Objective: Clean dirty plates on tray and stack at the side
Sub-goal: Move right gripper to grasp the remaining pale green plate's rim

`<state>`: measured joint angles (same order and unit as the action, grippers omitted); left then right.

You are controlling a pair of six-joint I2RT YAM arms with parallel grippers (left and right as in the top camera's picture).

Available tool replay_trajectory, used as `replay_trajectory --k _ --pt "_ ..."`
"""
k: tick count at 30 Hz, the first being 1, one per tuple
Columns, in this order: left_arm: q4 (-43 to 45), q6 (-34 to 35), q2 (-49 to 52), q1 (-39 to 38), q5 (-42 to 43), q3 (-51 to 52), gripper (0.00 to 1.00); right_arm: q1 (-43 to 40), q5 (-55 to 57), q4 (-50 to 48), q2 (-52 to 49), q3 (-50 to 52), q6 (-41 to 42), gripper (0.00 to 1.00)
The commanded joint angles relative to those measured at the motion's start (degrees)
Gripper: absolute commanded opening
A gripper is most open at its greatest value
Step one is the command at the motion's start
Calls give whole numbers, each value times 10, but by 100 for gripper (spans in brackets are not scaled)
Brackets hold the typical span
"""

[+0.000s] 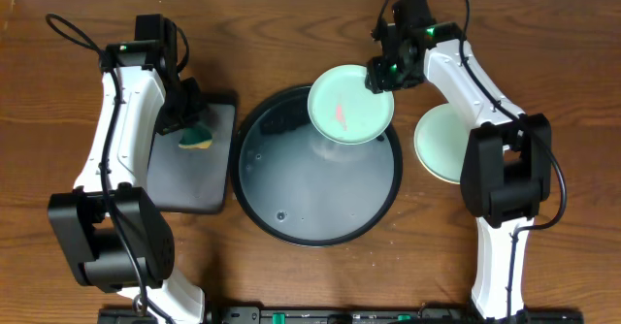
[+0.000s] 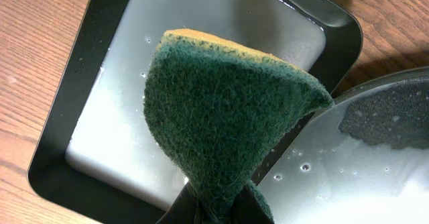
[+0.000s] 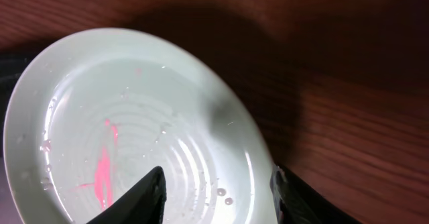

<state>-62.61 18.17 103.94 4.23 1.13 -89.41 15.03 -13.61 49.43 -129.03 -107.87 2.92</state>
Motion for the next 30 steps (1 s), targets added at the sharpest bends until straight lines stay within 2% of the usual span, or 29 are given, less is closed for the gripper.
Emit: replay_trajectory --k 1,10,24,30 --pt "-1 -5 -12 1 -5 3 7 -2 11 7 -21 -15 -9 47" --pt "-1 -5 -12 1 -5 3 7 -9 11 11 8 -20 -13 55" --pt "-1 -5 -12 1 -5 3 7 -10 11 40 -5 -18 -43 54" --pt "-1 -5 -12 1 -5 3 8 -9 -17 45 -16 -18 -60 50"
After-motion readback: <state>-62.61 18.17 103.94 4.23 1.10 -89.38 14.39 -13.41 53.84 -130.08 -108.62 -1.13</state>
